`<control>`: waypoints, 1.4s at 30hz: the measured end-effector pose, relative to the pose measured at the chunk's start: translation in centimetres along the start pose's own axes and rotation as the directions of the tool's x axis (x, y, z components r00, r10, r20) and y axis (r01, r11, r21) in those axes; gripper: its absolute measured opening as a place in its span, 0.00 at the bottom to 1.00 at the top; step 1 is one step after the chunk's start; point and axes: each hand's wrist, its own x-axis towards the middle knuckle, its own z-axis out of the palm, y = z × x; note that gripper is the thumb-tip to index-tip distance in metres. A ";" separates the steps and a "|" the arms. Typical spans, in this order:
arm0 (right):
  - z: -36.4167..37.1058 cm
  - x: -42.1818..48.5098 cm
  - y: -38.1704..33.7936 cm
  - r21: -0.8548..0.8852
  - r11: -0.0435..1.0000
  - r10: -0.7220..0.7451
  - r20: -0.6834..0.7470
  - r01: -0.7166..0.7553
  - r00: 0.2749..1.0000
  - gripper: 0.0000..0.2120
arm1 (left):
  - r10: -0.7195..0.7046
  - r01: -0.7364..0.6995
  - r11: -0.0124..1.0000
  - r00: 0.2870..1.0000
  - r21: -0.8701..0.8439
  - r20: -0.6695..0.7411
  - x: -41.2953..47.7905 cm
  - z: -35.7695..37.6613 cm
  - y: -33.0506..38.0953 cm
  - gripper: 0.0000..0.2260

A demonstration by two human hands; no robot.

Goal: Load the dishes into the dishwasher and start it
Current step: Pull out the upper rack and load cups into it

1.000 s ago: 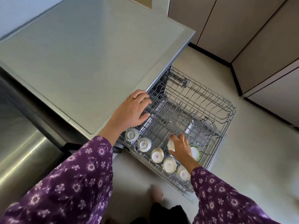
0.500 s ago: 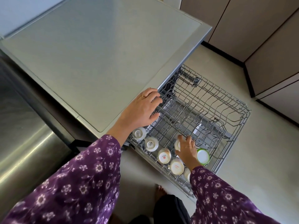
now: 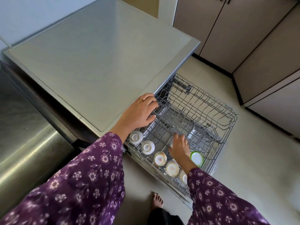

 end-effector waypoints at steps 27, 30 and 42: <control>-10.9 -33.2 -45.2 0.123 0.303 -0.829 -0.455 0.945 0.325 0.09 | -0.782 0.792 0.538 0.341 -0.289 -0.522 -47.5 -30.6 -1.9 0.13; -7.7 -37.8 -49.9 0.136 0.201 -0.892 -0.384 0.970 0.239 0.09 | -0.811 0.865 0.420 0.222 -0.275 -0.541 -56.5 -32.5 -1.3 0.13; 6.7 -51.4 -62.2 0.158 0.001 -0.994 -0.104 0.987 0.017 0.07 | -0.843 0.932 -0.181 -0.312 -0.315 -0.439 -85.0 -34.7 2.7 0.20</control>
